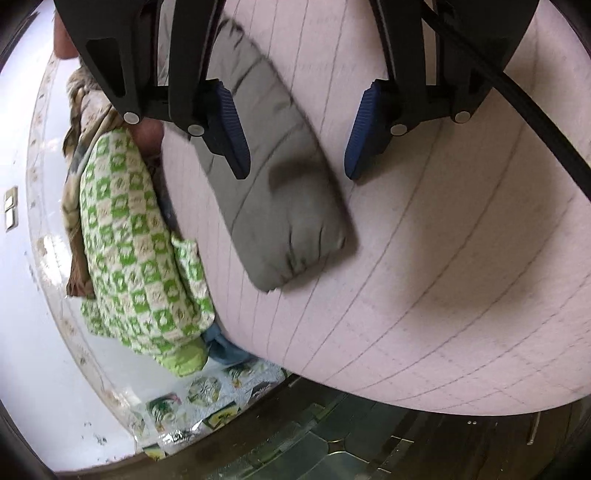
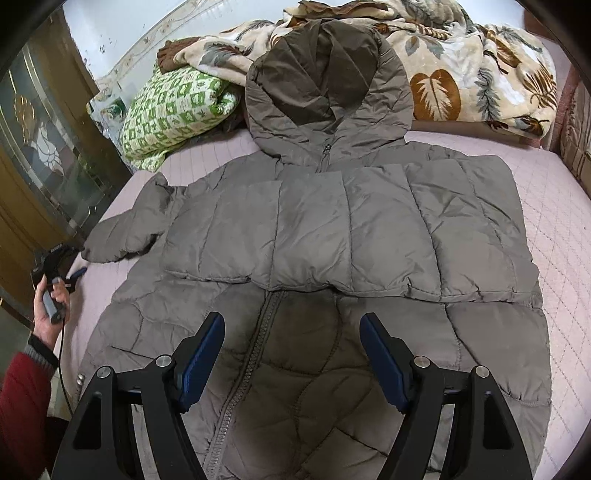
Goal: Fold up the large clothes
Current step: 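Grasp the other sleeve cuff with the left tool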
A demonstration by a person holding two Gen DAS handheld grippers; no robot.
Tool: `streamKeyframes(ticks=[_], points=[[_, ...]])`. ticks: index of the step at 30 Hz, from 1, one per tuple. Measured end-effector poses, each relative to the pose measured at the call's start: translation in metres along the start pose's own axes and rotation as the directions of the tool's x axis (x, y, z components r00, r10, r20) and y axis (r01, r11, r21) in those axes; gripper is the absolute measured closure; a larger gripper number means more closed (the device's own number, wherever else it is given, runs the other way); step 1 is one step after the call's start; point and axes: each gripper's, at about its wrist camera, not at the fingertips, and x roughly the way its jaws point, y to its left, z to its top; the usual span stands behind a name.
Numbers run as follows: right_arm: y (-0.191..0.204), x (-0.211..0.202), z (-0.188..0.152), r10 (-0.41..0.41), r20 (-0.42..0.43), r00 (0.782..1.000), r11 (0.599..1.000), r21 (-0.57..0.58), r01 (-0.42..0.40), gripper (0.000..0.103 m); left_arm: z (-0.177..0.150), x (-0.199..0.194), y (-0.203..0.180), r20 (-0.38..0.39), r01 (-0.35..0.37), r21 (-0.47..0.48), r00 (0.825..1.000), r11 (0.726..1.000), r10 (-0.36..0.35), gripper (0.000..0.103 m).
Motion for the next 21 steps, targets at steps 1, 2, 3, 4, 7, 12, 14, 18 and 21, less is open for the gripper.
streamKeyframes(ticks=[1,2,3,4,7,12,14,18,21], points=[[0.0,0.001,0.0,-0.001,-0.002,1.0,1.0,-0.001,0.001,0.023,0.003,0.005,0.001,0.009,0.004,-0.008,1.0,1.0,-0.004,0.051],[-0.001,0.002,0.0,-0.001,-0.004,1.0,1.0,0.001,0.001,0.023,0.005,0.01,-0.001,0.021,-0.002,-0.01,1.0,1.0,0.002,0.053],[-0.001,0.003,0.0,-0.002,-0.007,1.0,1.0,0.003,0.002,0.023,0.006,0.013,-0.003,0.032,-0.011,-0.001,0.999,1.0,0.011,0.053],[-0.002,0.004,0.0,-0.001,-0.008,1.0,1.0,0.005,0.001,0.023,0.006,0.015,-0.005,0.045,-0.022,0.013,0.999,1.0,0.022,0.053],[-0.004,0.007,0.002,-0.011,-0.013,1.0,1.0,0.009,0.011,0.023,0.005,0.023,-0.013,0.079,-0.08,0.051,0.994,0.996,0.075,0.08],[-0.009,0.008,0.004,-0.016,-0.008,1.0,1.0,0.027,0.016,0.023,0.004,0.016,-0.018,0.095,-0.093,0.058,0.992,0.994,0.087,0.09],[-0.012,0.004,0.006,-0.015,0.008,1.0,0.999,0.044,0.014,0.023,0.002,0.004,-0.032,0.124,-0.096,0.099,0.989,0.99,0.083,0.09],[-0.021,-0.008,0.008,-0.003,0.045,0.999,0.996,0.087,-0.001,0.023,-0.005,-0.041,-0.083,0.194,-0.062,0.225,0.981,0.972,0.018,0.09],[-0.028,-0.02,0.01,0.013,0.08,0.997,0.992,0.126,-0.023,0.023,-0.026,-0.094,-0.141,0.245,0.01,0.348,0.964,0.937,-0.101,0.09]])
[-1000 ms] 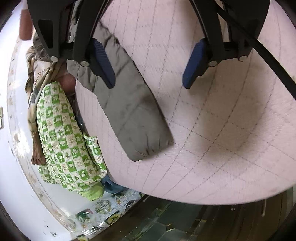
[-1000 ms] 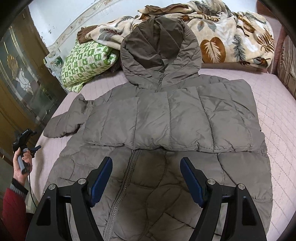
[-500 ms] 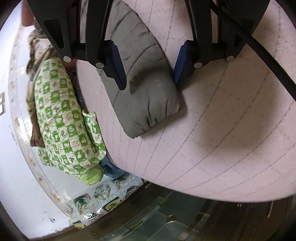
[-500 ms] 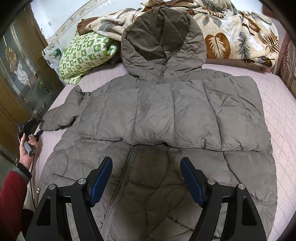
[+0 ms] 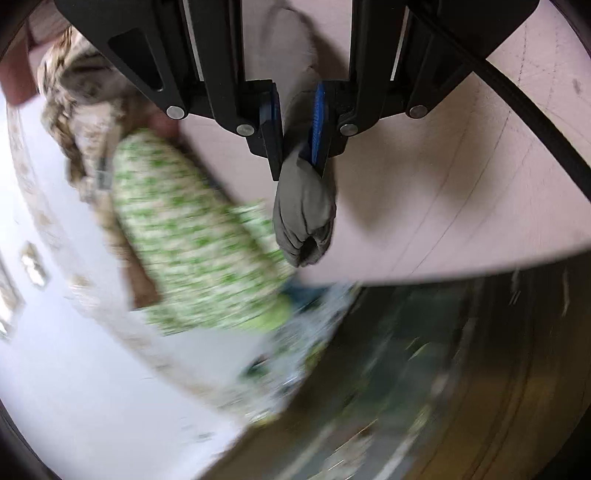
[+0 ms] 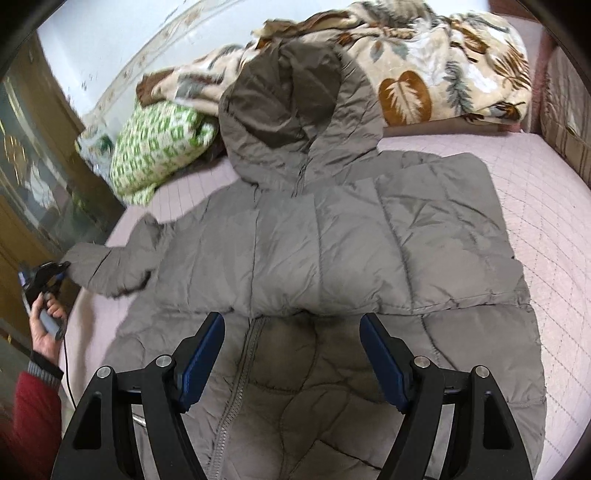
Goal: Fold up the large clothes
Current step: 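Grasp the other sleeve cuff with the left tool, then fold the held sleeve across the jacket body with the left tool and release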
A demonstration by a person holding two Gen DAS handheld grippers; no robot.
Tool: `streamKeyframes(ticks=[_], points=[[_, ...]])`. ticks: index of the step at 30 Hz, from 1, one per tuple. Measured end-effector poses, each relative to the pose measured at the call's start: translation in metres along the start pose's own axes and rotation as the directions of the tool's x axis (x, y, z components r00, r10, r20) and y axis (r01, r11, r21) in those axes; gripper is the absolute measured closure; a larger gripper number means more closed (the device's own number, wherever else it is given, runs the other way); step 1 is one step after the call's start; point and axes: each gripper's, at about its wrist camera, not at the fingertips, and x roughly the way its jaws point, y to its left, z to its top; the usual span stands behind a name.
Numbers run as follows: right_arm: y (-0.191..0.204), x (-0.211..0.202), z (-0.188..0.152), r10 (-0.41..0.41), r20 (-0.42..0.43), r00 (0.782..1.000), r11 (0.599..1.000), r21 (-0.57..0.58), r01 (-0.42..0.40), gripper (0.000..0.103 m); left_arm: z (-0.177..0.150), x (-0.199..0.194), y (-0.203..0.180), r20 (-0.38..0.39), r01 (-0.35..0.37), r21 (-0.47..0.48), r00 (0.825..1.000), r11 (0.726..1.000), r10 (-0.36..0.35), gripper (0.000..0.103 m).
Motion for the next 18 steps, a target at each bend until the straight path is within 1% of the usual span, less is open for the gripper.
streamKeyframes(ticks=[2,4,6,7,9,10,11,12,14,15,17,18], points=[[-0.004,-0.01,0.003,0.005,0.031,1.0,1.0,0.023,-0.005,0.023,0.005,-0.027,-0.04,0.04,0.068,0.056,0.997,0.996,-0.07,0.09],[-0.009,-0.019,0.004,0.003,0.061,0.998,0.999,0.039,-0.006,0.023,0.008,-0.047,-0.081,0.061,0.113,0.122,0.991,0.986,-0.121,0.09],[-0.014,-0.028,0.006,-0.002,0.083,0.997,0.999,0.049,-0.002,0.023,0.009,-0.062,-0.125,0.049,0.176,0.176,0.981,0.969,-0.187,0.09],[-0.017,-0.033,0.007,-0.006,0.094,0.996,0.999,0.054,0.001,0.023,0.007,-0.067,-0.143,0.039,0.197,0.197,0.977,0.961,-0.208,0.09],[-0.023,-0.043,0.009,-0.009,0.116,0.993,0.998,0.065,0.002,0.023,-0.002,-0.079,-0.188,0.019,0.244,0.258,0.966,0.935,-0.258,0.09],[-0.026,-0.049,0.01,-0.009,0.129,0.992,0.997,0.072,0.0,0.023,-0.007,-0.084,-0.202,0.012,0.263,0.278,0.961,0.924,-0.278,0.09],[-0.029,-0.054,0.011,-0.01,0.141,0.99,0.997,0.077,-0.001,0.023,-0.014,-0.089,-0.219,0.001,0.287,0.296,0.954,0.911,-0.301,0.09],[-0.032,-0.06,0.011,-0.014,0.155,0.988,0.996,0.084,0.0,0.023,-0.025,-0.093,-0.24,-0.022,0.322,0.314,0.943,0.893,-0.332,0.09],[-0.041,-0.071,0.014,-0.019,0.184,0.983,0.995,0.104,0.0,0.023,-0.046,-0.097,-0.27,-0.068,0.37,0.331,0.927,0.868,-0.369,0.09],[-0.045,-0.077,0.015,-0.02,0.196,0.98,0.993,0.117,-0.003,0.023,-0.061,-0.097,-0.285,-0.094,0.388,0.348,0.92,0.853,-0.381,0.09],[-0.053,-0.085,0.015,-0.021,0.213,0.977,0.99,0.141,-0.009,0.023,-0.088,-0.097,-0.307,-0.132,0.407,0.372,0.913,0.834,-0.386,0.09],[-0.057,-0.088,0.016,-0.022,0.218,0.976,0.989,0.15,-0.011,0.023,-0.106,-0.094,-0.321,-0.173,0.425,0.379,0.905,0.822,-0.388,0.09]])
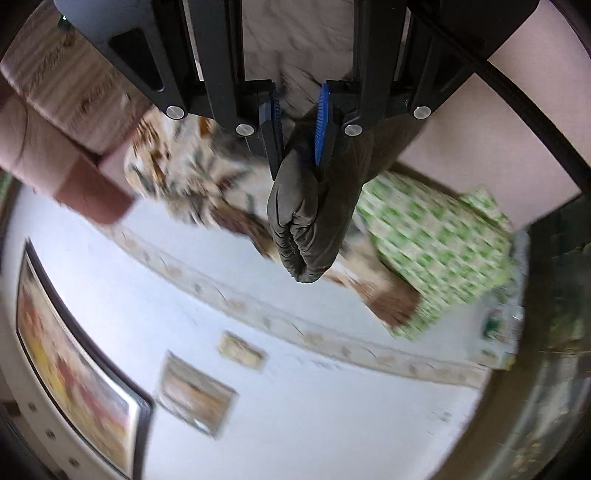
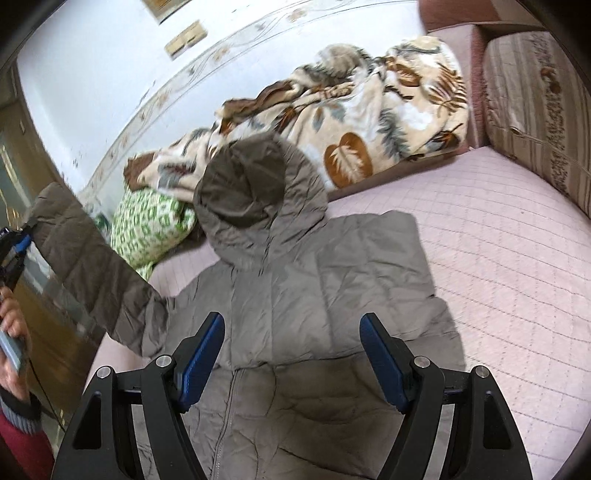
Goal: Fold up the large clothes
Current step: 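Fold the held sleeve across the jacket body with the left tool and release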
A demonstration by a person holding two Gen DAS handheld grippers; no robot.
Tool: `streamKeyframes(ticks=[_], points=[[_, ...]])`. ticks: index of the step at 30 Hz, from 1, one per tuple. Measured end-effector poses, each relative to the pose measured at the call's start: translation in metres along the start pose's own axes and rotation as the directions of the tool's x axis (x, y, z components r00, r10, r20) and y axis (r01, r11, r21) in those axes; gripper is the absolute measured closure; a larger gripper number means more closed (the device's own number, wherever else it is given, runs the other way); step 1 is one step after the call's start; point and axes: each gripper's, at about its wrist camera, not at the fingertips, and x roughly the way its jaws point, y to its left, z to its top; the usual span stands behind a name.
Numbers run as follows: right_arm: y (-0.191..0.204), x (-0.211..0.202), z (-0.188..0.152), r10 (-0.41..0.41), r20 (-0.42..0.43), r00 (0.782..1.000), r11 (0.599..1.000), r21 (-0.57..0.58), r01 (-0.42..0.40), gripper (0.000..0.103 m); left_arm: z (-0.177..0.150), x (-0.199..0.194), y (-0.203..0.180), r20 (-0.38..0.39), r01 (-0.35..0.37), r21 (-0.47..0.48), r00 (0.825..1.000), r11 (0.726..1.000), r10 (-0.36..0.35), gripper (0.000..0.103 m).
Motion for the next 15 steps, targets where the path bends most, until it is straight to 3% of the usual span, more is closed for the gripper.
streamKeyframes(ticks=[8,15], points=[[-0.026,-0.022,0.01,-0.04,0.058,0.998,0.998,0.059,0.036,0.023,-0.086,0.062,-0.094,-0.191,0.092,0.077,0.979,0.993,-0.076,0.089],[-0.04,-0.028,0.014,-0.072,0.074,0.995,0.994,0.086,0.066,0.023,-0.182,0.118,-0.129,-0.381,0.113,0.141,0.923,0.984,-0.051,0.089]])
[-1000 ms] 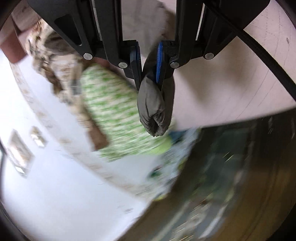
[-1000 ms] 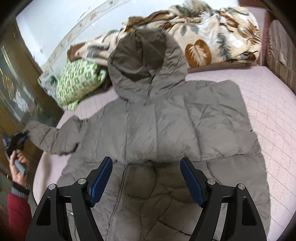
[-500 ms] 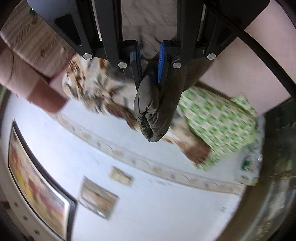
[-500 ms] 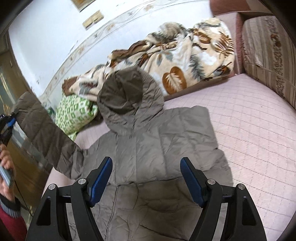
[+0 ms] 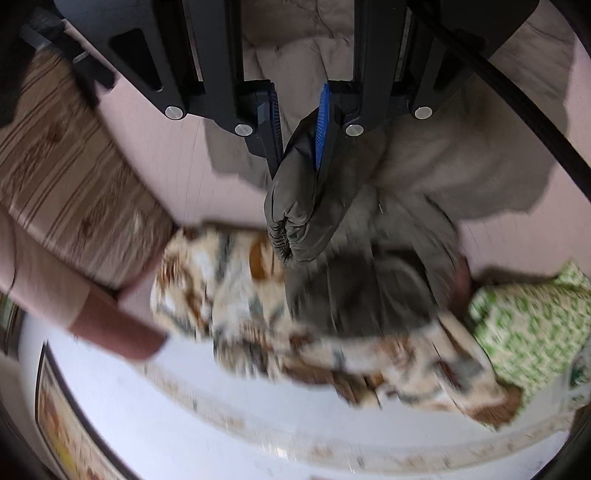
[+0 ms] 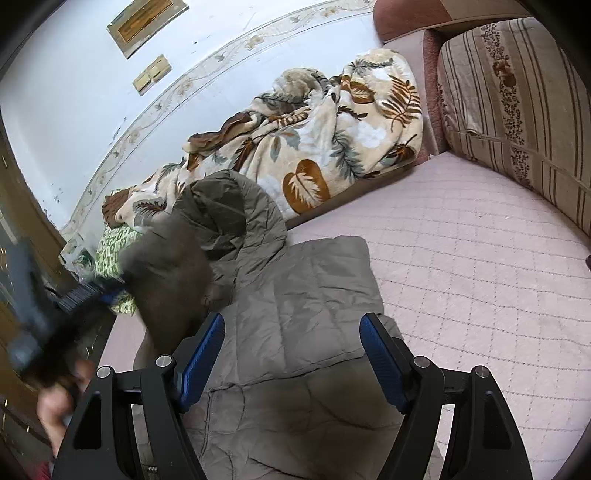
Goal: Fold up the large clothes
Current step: 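Fold the held sleeve across the jacket body with the left tool and release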
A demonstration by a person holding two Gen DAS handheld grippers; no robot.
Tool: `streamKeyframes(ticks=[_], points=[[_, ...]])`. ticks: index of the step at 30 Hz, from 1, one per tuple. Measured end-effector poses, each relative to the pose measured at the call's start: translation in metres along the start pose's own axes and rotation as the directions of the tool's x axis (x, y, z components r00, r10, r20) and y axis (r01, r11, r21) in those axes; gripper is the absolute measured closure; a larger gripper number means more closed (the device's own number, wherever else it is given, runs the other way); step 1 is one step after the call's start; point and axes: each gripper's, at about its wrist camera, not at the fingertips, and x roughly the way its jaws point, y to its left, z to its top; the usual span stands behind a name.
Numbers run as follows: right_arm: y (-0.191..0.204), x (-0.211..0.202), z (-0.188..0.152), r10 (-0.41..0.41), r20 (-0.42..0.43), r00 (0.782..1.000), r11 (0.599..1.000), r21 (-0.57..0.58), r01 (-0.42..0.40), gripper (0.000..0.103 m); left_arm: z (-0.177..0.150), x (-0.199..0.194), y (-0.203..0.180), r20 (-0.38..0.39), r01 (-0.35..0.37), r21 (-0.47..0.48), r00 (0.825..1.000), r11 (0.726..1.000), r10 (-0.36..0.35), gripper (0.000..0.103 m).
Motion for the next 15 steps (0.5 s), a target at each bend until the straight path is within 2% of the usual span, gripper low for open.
streamKeyframes(ticks=[2,5,8,9,11,13,15], points=[[0.0,0.002,0.002,-0.004,0.001,1.0,1.0,-0.002,0.004,0.023,-0.019,0.022,-0.003,-0.058,-0.013,0.026,0.998,1.0,0.014,0.089],[0.001,0.003,0.002,-0.003,0.0,1.0,1.0,-0.004,0.003,0.023,-0.039,0.043,-0.003,-0.119,-0.007,0.044,0.993,0.999,0.012,0.083],[0.002,0.008,0.003,-0.005,-0.003,1.0,1.0,-0.006,0.005,0.023,-0.052,0.056,-0.006,-0.223,0.021,0.069,0.975,0.997,-0.005,0.059],[0.002,0.009,0.004,-0.002,-0.004,1.0,1.0,-0.004,0.002,0.023,-0.053,0.055,-0.006,-0.239,0.04,0.074,0.971,0.996,-0.022,0.059],[0.001,0.011,0.006,0.0,0.001,1.0,1.0,0.005,0.0,0.023,-0.053,0.04,-0.003,-0.233,0.062,0.086,0.972,0.994,-0.041,0.058],[0.0,0.013,0.007,0.016,0.006,1.0,1.0,0.023,-0.016,0.023,-0.047,0.011,0.009,-0.188,0.09,0.084,0.979,0.992,-0.073,0.052],[-0.001,0.018,0.008,0.048,0.003,0.999,0.998,0.052,-0.048,0.023,-0.039,-0.025,0.035,-0.099,0.054,0.077,0.994,0.996,-0.046,0.033]])
